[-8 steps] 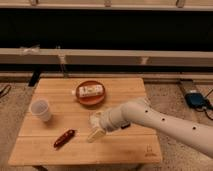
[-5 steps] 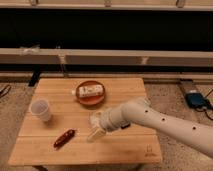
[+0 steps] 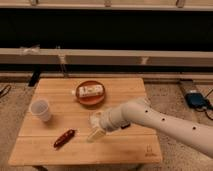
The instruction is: Place the white sponge in the ceramic cup
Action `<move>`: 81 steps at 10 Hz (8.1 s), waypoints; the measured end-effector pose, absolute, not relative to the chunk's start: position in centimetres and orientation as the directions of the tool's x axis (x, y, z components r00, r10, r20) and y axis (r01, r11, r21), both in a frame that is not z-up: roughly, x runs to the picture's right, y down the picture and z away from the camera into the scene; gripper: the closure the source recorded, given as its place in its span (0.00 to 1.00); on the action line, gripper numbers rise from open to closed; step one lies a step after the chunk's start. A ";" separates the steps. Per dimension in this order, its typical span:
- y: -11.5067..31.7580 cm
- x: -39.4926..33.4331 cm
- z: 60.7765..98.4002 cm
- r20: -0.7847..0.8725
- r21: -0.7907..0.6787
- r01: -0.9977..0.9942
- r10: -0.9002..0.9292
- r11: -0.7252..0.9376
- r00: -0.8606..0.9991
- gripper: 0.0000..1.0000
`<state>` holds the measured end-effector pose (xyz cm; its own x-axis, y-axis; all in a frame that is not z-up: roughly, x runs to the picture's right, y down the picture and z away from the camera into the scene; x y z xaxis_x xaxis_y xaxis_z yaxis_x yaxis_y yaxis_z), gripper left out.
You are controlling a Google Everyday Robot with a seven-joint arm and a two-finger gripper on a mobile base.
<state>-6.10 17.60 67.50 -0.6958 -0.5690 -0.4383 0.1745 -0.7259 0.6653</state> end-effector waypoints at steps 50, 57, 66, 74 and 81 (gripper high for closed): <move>14.2 -5.6 80.6 -0.010 0.677 0.381 -0.525 -0.630 -0.851 1.00; 3.7 -6.5 76.5 -0.225 0.561 0.367 -0.563 -0.742 -0.795 1.00; -4.0 -17.8 74.0 -0.680 0.398 0.151 -0.402 -0.905 -0.614 1.00; -2.2 -29.0 68.7 -0.857 0.306 -0.134 -0.211 -0.943 -0.469 1.00; 0.0 -33.8 70.5 -0.887 0.307 -0.231 -0.190 -0.923 -0.421 1.00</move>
